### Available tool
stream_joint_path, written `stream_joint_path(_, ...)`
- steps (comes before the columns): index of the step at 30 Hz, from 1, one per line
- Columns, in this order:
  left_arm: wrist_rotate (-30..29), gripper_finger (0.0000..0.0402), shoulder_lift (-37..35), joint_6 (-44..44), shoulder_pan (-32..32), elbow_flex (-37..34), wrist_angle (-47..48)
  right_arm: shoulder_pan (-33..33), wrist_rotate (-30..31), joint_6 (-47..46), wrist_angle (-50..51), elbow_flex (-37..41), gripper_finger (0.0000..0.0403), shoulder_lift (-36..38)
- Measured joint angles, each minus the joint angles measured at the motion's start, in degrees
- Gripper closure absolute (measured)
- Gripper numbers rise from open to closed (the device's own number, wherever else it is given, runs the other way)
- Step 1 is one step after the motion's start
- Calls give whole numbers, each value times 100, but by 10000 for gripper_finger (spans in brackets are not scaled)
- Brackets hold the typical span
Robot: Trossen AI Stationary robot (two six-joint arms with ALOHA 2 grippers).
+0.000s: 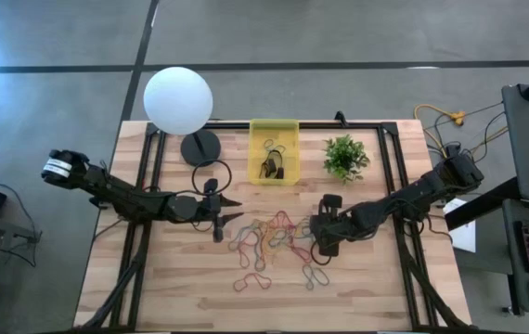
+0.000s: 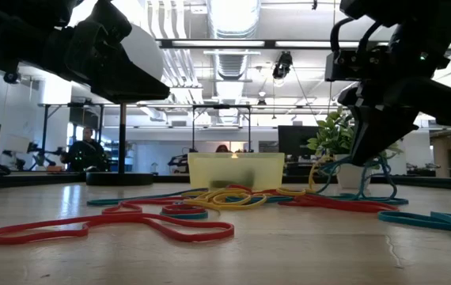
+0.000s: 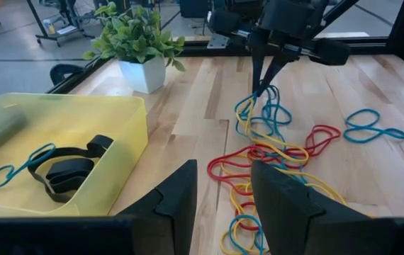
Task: Pick and place rubber bands into bin
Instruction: Put the blue rubber band into the yellow bin
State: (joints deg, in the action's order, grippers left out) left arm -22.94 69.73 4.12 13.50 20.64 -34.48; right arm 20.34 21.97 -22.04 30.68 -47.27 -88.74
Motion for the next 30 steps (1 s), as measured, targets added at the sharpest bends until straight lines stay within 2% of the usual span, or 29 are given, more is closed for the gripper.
stream_joint_path(7, 0, 283, -1, 0, 0, -2, 9, 0, -388, 26, 97, 90, 325, 3)
stream_joint_path(13, 2, 283, -2, 0, 0, -22, 31, 2, -430, -501, 873, 125, 255, 23)
stream_joint_path(17, 2, 283, 0, -2, 0, -24, 37, 8, -778, -421, 742, 149, 225, 64)
stream_joint_path(20, 3, 283, -2, -2, -2, -24, 37, 20, -939, -317, 641, 161, 212, 104)
stream_joint_path(23, 4, 283, -2, -4, -2, -26, 39, 20, -802, -310, 598, 192, 207, 117)
stream_joint_path(30, 4, 283, -1, -2, -1, -28, 42, 2, -696, -307, 94, 427, 214, 87)
